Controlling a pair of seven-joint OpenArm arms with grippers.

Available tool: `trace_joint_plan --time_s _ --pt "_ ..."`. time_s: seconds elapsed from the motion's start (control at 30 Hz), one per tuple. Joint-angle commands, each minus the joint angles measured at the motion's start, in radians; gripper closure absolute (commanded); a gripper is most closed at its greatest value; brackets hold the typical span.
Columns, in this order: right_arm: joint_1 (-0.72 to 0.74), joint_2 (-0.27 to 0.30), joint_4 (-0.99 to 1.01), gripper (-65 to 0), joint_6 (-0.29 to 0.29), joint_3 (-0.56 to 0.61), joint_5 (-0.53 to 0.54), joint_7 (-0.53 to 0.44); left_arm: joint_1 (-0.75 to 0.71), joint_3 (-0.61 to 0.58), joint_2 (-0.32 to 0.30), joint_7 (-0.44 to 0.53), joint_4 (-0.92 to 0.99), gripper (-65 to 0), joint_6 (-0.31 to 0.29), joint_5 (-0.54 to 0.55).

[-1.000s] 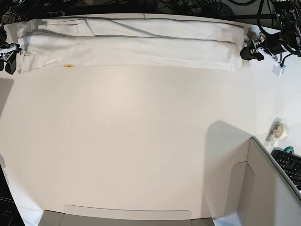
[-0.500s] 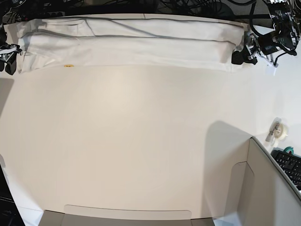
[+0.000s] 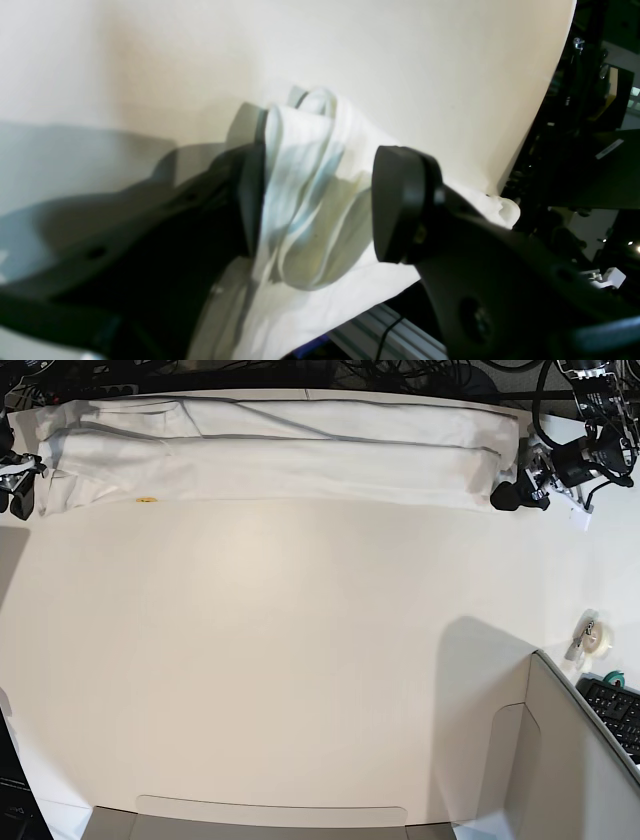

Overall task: Layout the t-shirt on the table in an organized manner, then fold the t-shirt properly
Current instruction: 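Release the fold and regrip the strip's end with the left gripper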

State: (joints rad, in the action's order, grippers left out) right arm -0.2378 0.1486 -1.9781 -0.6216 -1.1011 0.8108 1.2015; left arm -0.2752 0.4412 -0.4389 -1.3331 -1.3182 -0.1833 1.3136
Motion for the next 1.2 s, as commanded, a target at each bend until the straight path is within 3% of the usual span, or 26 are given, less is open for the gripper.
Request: trace_joint_plan --time_s 0.0,0.1,0.8,1.17 --pt "0.002 0.016 -0.011 -28.8 0.004 -0.006 0.015 -0.022 -0.019 -0.009 -0.01 -0.013 0.009 -35.2 0.029 -0.111" --pt "0.004 0.015 -0.011 -28.8 0.004 -0.004 0.015 -0.022 -0.011 -0.009 -0.01 -0.063 0.009 -35.2 0.029 -0.075" --pt "0.016 -0.007 -0.011 -28.8 0.004 -0.003 0.015 -0.022 -0.008 -0.008 -0.011 -0.063 0.01 -35.2 0.029 0.169" --pt "0.016 -0.01 -0.011 -28.8 0.004 -0.003 0.015 -0.022 -0.014 -0.009 -0.013 -0.063 0.009 -35.2 0.029 0.17"
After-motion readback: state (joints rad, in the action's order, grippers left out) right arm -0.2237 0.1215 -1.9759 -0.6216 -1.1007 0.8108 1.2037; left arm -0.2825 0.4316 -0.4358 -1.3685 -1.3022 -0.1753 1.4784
